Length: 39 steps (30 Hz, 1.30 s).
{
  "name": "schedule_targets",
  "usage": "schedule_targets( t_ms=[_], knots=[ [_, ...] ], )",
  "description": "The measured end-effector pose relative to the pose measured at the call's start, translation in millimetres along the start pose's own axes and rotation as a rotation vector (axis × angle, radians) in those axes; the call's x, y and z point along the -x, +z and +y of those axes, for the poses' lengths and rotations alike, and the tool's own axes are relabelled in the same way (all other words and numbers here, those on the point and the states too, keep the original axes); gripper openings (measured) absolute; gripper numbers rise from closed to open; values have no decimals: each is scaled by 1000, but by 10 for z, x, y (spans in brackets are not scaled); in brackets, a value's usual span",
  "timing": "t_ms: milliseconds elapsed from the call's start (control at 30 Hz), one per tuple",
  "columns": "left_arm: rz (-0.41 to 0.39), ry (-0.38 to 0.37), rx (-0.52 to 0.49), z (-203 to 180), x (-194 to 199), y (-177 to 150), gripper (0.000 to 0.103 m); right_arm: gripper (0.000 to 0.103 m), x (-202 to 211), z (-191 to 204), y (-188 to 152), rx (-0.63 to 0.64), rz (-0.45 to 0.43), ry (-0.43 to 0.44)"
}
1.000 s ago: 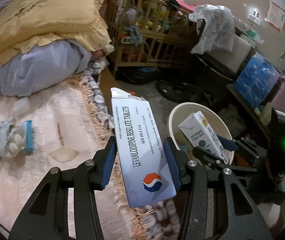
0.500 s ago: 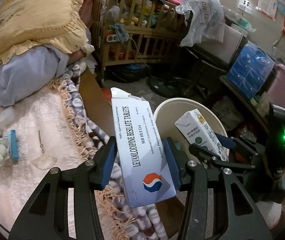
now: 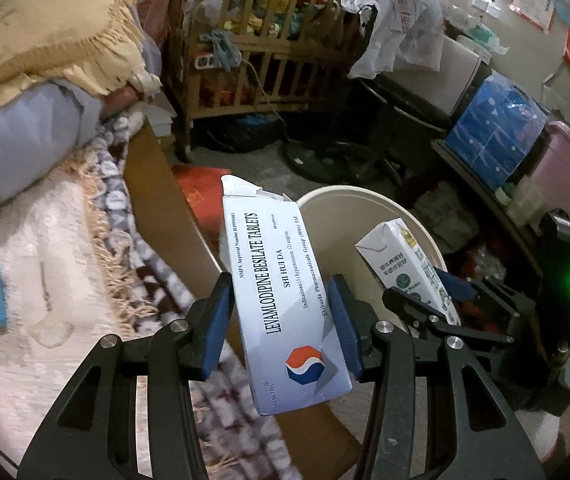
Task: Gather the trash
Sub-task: 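Open both grippers over the bucket to drop the carton and tablet box, then move both tools back to the bed toward the tissue and snack packet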
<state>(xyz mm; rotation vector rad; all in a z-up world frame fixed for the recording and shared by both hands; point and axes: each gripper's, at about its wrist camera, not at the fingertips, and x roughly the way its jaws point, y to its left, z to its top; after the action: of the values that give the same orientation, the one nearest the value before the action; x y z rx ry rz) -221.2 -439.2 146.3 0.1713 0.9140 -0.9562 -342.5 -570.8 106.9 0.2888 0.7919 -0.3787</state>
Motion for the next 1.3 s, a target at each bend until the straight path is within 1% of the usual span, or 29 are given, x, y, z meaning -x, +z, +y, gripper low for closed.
schedule_targets(
  t_ms=[100, 267, 500, 567, 600, 667, 767, 833, 900, 1033, 1067, 1100, 1300],
  knots=[
    [29, -29, 20, -44, -138, 23, 46, 58, -27, -84, -10, -20, 7, -12],
    [55, -59, 25, -156, -318, 53, 46, 58, -55, -234, -31, -52, 17, -33],
    [58, -139, 61, -277, -529, 149, 47, 57, -86, -405, -17, -80, 20, -78],
    [71, -188, 81, -288, -601, 175, 49, 57, -87, -450, 9, -81, 17, -102],
    [83, -198, 88, -287, -626, 183, 50, 57, -86, -472, 20, -84, 18, -118],
    [96, -199, 97, -267, -651, 181, 60, 58, -64, -492, 22, -97, 16, -133],
    [93, -193, 92, -235, -617, 179, 62, 62, -35, -486, 3, -107, 16, -127],
    [91, -190, 96, -180, -551, 178, 62, 63, -35, -454, -7, -105, 22, -123],
    [81, -163, 92, -138, -486, 175, 62, 63, -45, -407, -4, -99, 27, -113],
    [42, -65, 46, -8, -288, 128, 62, 64, -54, -232, -6, -65, 34, -73],
    [27, -32, 36, 52, -217, 112, 62, 65, -66, -178, 2, -56, 34, -67],
    [18, -16, 31, 95, -176, 97, 62, 66, -80, -113, 8, -45, 35, -56],
    [-50, 123, 12, 479, 116, -21, 62, 66, -167, 288, 49, 12, 42, 9]
  ],
)
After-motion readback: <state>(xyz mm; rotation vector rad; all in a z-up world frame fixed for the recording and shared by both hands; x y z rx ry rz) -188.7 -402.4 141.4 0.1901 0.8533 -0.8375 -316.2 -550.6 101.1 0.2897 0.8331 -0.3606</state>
